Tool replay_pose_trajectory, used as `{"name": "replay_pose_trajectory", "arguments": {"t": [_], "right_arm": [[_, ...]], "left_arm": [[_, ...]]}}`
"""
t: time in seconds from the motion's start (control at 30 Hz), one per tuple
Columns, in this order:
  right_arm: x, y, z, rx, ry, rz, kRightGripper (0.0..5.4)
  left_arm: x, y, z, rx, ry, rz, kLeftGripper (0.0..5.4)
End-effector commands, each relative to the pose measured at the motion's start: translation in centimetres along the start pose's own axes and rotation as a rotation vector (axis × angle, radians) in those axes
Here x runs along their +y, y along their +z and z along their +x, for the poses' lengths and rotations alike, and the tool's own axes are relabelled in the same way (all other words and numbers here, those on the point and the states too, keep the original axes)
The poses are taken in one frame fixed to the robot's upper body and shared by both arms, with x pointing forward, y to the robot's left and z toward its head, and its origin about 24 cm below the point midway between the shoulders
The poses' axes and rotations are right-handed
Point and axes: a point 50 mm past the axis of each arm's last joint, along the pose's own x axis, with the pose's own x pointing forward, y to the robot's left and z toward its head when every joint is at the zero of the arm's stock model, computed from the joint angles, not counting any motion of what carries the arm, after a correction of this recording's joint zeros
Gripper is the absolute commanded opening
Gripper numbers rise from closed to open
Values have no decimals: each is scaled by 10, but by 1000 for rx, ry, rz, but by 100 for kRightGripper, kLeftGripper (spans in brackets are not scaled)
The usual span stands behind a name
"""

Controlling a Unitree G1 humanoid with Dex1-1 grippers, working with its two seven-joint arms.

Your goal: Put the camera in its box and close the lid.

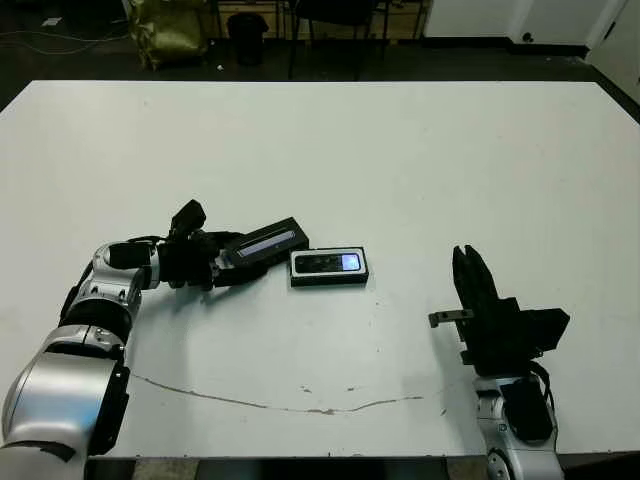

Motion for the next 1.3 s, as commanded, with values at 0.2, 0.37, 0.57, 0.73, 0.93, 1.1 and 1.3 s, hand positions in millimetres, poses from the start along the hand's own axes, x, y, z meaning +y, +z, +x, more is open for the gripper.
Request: {"name": "replay_pose_trajectory", "arguments": {"t": [0.2,0.37,0.57,0.73,0.93,1.1,1.3], "right_arm": [[-4,-4,-3,25,-10,2,0],[-4,-4,-4,31,-13,-1,0],[-4,-6,-5,35,-11,10,0],[-4,-7,-5,27,-5,6,0],[-5,-8,-5,18,-4,12,0],[-4,-9,-6,27,-3,23,0],[-3,-9,-6,23,-7,13,0]], "left_arm": [[-3,-7,-7,61,-77,-14,261],[12,11,-19,-57,62,-16,261],[37,67,-43,-262,225,4,261],[32,122,-57,-365,248,83,261],[18,151,-54,-314,169,147,261],[6,153,-33,-179,34,165,261],[-6,146,-8,-65,-123,179,261]]}}
